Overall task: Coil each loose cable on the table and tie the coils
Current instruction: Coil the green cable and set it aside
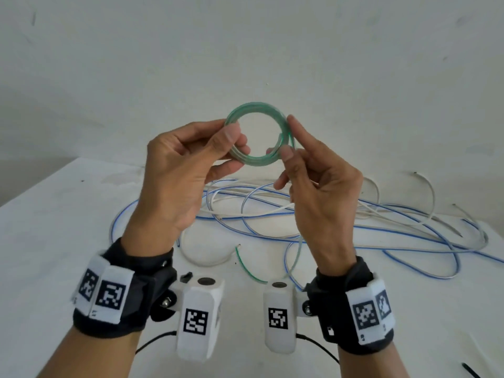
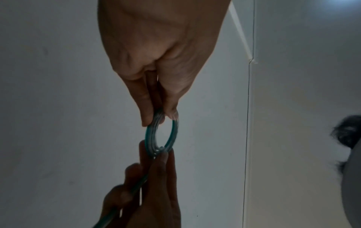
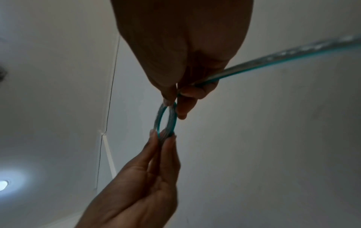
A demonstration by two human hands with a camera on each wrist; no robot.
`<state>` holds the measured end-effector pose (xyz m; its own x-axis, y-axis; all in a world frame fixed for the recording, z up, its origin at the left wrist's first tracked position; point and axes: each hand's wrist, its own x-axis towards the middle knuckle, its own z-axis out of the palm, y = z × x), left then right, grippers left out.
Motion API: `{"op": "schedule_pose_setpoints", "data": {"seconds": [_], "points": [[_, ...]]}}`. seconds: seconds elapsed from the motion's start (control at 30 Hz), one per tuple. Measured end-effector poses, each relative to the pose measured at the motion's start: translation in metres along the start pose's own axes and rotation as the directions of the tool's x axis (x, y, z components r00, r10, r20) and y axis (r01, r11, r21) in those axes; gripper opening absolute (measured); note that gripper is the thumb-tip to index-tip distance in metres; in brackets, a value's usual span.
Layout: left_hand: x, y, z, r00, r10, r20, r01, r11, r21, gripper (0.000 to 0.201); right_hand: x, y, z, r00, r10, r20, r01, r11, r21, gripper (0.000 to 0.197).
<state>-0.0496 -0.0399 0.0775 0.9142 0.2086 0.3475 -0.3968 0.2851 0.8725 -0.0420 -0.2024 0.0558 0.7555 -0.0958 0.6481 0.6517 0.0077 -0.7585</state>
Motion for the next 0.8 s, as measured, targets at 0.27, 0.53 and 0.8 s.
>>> {"op": "schedule_pose_setpoints", "data": {"seconds": [0.27,0.53,0.8], "points": [[0.001,-0.002,-0.009,0.989,-0.024,0.147,-0.005,0.981,0.196,0.026,0.005,0.002,-0.016,0.986,0.072,0.153,-0.049,0.987,-0.153,0.031],[0.004,-0.008,-0.023,0.929,-0.189,0.317,0.014,0.877,0.481,0.03,0.007,0.007,-0.027,0.925,0.167,0.341,-0.039,0.935,-0.352,0.029],[0.005,-0.003,-0.018,0.983,-0.062,0.172,0.014,0.964,0.267,0.01,0.01,0.0,-0.03,0.983,0.104,0.153,-0.075,0.98,-0.185,0.021]]}}
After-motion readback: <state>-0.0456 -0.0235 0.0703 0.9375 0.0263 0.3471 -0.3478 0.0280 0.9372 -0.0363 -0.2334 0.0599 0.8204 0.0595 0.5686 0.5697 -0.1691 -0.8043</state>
